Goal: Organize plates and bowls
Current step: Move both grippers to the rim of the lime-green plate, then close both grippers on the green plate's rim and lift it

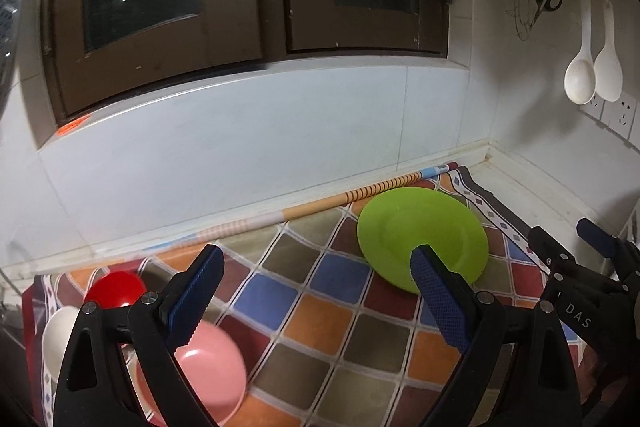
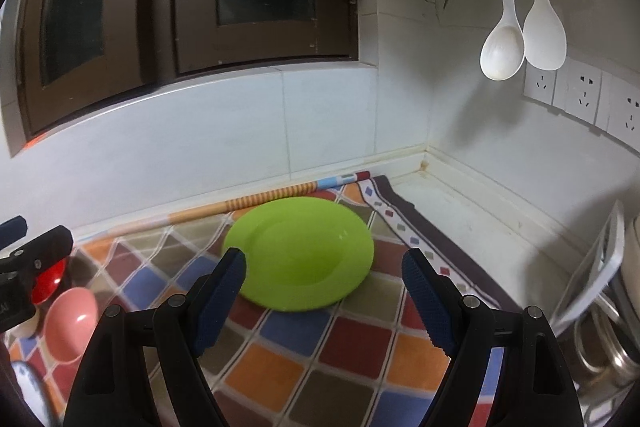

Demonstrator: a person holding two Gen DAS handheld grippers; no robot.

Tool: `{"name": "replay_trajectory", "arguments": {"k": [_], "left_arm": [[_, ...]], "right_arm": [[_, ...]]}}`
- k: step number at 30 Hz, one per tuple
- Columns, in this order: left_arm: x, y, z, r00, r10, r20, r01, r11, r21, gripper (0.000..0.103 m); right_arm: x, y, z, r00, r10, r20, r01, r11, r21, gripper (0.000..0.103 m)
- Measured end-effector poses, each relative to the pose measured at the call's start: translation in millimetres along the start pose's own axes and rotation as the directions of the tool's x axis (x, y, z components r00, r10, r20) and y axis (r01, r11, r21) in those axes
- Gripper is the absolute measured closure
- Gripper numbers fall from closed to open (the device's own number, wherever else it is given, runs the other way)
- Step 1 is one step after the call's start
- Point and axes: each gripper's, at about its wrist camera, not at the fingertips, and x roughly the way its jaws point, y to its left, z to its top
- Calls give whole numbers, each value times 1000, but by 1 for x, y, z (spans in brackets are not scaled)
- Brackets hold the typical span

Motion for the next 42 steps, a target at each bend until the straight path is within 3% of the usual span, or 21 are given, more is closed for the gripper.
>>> {"name": "replay_trajectory", "arguments": {"k": [11, 20, 31, 42], "left_arm": [[83, -25, 22, 999, -7, -44, 7, 1000, 12, 8], [155, -42, 20, 990, -13, -139, 14, 1000, 10, 13], [225, -55, 11, 961, -53, -272, 53, 999, -6, 25], [259, -59, -2, 920, -127, -371, 104, 991, -81, 51]], "right_arm": [[72, -26, 10, 998, -29, -55, 31, 999, 42, 22], [150, -46, 9, 983, -19, -183, 37, 994, 99, 22], [211, -62, -4, 957, -19, -290, 64, 987, 147, 23], [247, -70, -18, 927, -4, -376, 71, 984, 165, 42]]}}
